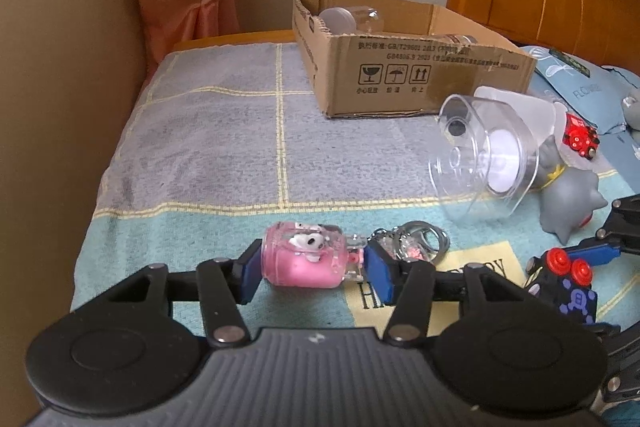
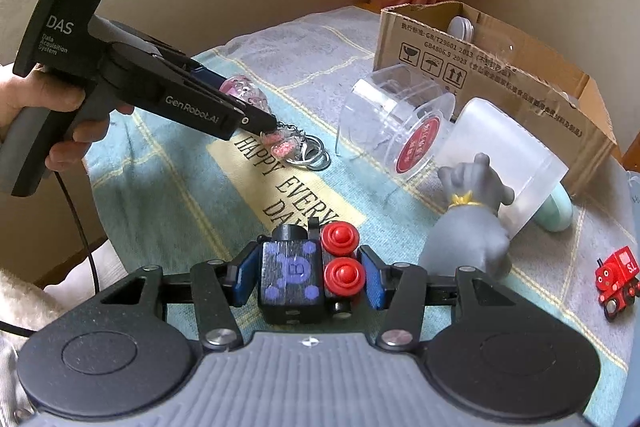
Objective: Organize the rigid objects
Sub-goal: 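Lift both held items and carry them over the cardboard box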
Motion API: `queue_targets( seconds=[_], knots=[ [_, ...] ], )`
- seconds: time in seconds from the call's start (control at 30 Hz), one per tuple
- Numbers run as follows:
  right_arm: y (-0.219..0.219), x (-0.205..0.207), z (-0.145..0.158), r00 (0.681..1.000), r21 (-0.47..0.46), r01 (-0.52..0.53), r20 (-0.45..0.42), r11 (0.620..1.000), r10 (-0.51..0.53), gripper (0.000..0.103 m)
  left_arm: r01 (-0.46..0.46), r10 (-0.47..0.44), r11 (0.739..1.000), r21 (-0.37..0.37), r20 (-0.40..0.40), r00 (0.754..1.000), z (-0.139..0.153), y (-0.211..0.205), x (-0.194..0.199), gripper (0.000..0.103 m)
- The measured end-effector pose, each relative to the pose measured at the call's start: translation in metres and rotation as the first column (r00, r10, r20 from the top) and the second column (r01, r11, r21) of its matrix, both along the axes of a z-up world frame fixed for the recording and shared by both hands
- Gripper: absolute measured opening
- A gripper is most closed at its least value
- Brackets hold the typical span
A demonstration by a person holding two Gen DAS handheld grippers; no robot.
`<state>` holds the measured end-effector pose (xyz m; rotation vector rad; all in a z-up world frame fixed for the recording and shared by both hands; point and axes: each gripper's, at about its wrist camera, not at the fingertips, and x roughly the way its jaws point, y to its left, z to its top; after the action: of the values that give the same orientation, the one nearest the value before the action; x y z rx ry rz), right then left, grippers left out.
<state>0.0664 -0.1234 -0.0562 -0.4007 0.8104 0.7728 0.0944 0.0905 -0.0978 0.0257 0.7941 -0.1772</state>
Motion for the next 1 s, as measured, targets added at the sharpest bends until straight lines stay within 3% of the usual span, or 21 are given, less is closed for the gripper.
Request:
queue_targets(
  seconds=[0.1, 0.4, 0.77, 1.0],
  knots=[
    [0.0, 0.0, 0.0, 1.0, -0.002, -0.003, -0.002, 1.0, 0.003, 0.056, 0.014, -0.014, 1.0, 0.028, 0.005, 1.0, -0.001, -0.004, -0.001, 0.054],
    [0.003, -0.002, 0.003, 1.0, -0.029, -0.024, 0.009, 0.999, 0.024, 0.055, 0.052, -0.052, 0.999, -0.009, -0.047, 0.998, 0.005, 0.001, 0.001, 0.049],
    [0.0, 0.0, 0.035, 1.0, 0.019, -0.014, -0.001, 1.0, 0.014, 0.055, 0.216, -0.209, 0.973, 0.078, -0.089, 0.974, 0.044, -0.012, -0.004, 0.049],
    [-0.005, 0.012, 0.068, 1.0, 0.037, 0.021, 0.011, 0.999, -0.022, 0.055, 0.295, -0.288, 0.953, 0.066, -0.102, 0.952, 0.075, -0.022, -0.002, 0.049]
  ],
)
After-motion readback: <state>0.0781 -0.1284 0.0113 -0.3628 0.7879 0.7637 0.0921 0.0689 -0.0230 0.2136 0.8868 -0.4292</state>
